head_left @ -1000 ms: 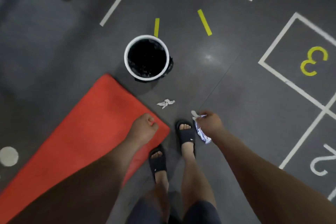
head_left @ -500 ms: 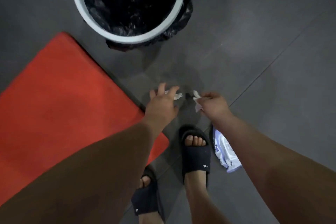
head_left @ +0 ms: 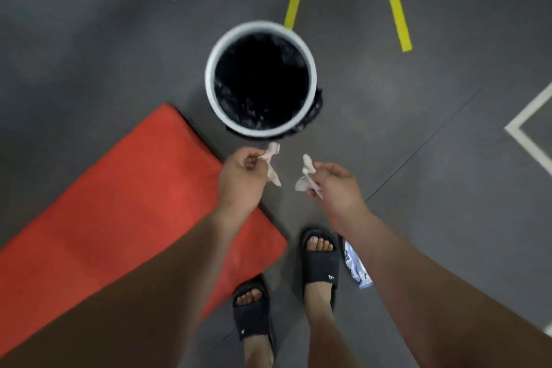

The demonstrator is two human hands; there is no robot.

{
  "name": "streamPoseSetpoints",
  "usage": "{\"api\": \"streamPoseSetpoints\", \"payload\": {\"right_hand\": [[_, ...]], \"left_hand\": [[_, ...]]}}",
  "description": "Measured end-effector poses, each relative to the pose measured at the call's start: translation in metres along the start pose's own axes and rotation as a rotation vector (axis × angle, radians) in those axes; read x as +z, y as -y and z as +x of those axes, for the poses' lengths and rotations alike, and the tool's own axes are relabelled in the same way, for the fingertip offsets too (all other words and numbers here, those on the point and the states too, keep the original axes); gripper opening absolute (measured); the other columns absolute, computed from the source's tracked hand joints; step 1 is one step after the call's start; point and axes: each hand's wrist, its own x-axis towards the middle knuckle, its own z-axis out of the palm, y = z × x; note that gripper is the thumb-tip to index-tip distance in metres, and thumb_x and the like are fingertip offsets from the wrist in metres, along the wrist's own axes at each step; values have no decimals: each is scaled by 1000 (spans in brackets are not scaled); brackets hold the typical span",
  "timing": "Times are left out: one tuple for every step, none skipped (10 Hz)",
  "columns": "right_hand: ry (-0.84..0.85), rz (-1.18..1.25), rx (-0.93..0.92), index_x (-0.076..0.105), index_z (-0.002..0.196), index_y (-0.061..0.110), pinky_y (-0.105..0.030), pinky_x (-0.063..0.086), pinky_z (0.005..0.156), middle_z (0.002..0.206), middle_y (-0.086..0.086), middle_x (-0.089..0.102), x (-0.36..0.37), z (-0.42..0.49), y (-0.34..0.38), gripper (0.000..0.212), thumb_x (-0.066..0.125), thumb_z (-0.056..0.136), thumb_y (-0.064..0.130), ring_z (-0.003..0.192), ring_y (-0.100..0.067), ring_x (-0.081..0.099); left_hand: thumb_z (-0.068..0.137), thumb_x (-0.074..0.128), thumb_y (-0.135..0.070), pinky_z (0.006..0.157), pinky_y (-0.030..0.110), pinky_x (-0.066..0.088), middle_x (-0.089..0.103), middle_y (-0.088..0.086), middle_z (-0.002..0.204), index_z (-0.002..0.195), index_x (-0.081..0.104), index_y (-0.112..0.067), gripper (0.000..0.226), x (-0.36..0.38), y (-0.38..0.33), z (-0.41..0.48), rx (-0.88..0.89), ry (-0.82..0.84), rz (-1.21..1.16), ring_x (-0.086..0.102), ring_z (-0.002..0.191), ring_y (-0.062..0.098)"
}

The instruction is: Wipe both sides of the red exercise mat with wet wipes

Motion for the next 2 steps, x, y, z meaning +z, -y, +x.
{"api": "streamPoseSetpoints", "payload": {"right_hand": [[65,-30,-86,62,110,1,-27,47,57,84,-20,68,32,-19,50,19,66,91,3,63,-19,59],[81,-62,-149,57,115,11,-35,51,73,86,-9,64,59,-12,88,19,58,98,5,71,-18,58]], "left_hand": [[91,66,-25,74,50,61,73,-5,71,86,68,-26,5,-19,-54,11,27,-47,-57,71,69,17],[80,67,-36,89,48,60,70,0,114,120,67,-28,41,-29,-78,41,-74,29,16,71,102,24]]}}
